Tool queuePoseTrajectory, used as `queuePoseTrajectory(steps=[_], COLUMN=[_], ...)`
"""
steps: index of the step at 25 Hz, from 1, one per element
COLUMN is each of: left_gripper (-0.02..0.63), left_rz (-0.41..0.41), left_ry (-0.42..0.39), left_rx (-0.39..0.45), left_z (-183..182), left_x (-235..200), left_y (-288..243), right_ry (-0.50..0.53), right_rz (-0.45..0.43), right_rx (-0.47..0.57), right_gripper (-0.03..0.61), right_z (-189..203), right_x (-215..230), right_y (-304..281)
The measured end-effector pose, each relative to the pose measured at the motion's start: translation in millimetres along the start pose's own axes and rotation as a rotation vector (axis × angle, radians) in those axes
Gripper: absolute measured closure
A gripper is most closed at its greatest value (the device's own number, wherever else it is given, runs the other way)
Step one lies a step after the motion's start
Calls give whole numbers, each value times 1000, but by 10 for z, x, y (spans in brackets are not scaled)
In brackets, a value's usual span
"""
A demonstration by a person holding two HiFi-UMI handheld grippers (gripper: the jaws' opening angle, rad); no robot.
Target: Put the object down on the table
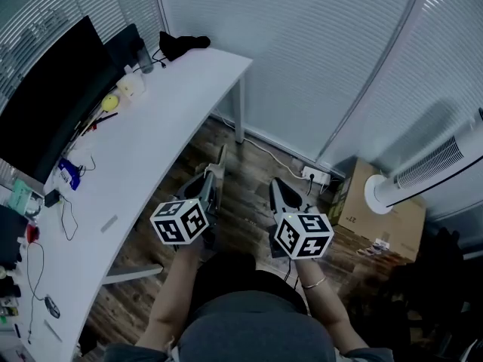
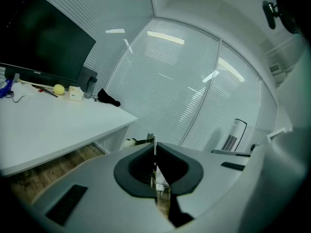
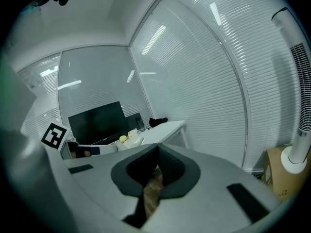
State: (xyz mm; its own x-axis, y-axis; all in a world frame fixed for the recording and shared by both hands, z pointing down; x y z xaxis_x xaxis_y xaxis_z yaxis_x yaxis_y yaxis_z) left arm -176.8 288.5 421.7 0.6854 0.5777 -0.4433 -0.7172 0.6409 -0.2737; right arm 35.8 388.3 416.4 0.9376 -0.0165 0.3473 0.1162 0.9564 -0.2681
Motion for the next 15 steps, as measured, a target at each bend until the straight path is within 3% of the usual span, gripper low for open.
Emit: queuePoseTrajectory(steps=[7, 15], left_gripper=[591, 591], left_rz=[-22, -12], left_ry=[7, 15], left_rx=[5, -6], left_z=[-102, -310], left_x=[-85, -351], left_y=[-84, -545], right_ry=[-10, -38], right_rz=[-25, -14], right_rx=[-9, -15], right_gripper=[572, 572], right_z=[-64, -197], right_x=[28, 197], right_y=[-164, -589])
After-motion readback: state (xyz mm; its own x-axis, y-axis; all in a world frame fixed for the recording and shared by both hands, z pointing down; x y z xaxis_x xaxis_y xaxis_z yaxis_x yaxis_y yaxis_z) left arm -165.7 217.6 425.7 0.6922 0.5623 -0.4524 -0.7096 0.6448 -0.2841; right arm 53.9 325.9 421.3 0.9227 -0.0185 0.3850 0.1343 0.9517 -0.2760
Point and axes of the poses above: the fingertips, and each gripper's own axes: y backward along the fingers, x to its right, z out of its underside, the point moved 8 cm from there along y, backward along the fingers, and after that the axes turned 1 degree about z, right-handed, at the moved point
